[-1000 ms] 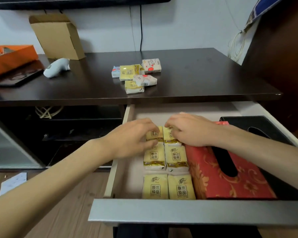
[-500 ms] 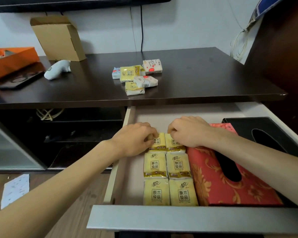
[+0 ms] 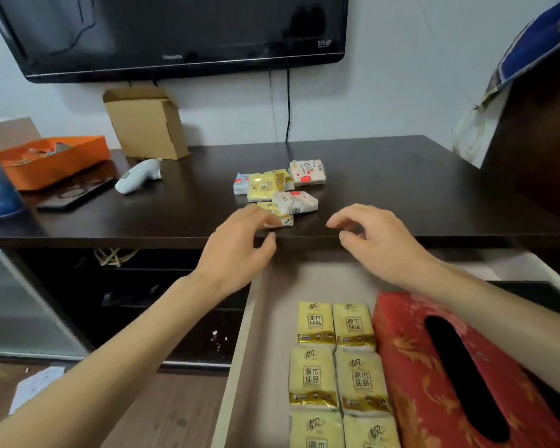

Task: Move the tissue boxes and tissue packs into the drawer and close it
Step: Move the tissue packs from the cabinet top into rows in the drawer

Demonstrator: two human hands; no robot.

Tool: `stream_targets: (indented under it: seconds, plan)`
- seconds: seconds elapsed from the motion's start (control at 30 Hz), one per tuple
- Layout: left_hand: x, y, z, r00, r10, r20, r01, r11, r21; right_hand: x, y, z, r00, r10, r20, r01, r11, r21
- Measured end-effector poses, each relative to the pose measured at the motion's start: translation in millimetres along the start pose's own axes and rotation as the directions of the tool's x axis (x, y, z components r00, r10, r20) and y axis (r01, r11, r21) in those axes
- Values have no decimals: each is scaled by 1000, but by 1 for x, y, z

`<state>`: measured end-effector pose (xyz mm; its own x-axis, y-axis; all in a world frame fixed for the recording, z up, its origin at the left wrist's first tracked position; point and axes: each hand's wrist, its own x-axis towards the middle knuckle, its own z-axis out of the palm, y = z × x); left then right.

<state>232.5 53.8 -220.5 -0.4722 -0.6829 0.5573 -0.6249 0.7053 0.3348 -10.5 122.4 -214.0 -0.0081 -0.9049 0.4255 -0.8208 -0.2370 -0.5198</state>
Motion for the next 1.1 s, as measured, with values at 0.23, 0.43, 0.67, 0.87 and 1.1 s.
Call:
stream_targets:
  seconds: [0.23,0.43,0.67,0.87,1.1]
  plan:
    - [32,-40,-2,971,4,241,-57,975,214,81,-3,24,937,-129,324,194,965,-178]
    - [33,-84,-19,994,-81,70,61,966,253,98,4,30,968,-119,221,200,897,-394]
    - [35,-109,-7,995,-89,48,85,994,75,145,-16,49,987,-106,122,123,981,-149]
    - [42,-111,-10,940,-300,164,317,944,-91,184,-39,75,947,-37,320,165,909,-383]
    - [43,-115,-12,918,-365,155,390,903,-181,172,-47,69,986,-169,-13,156,933,-325]
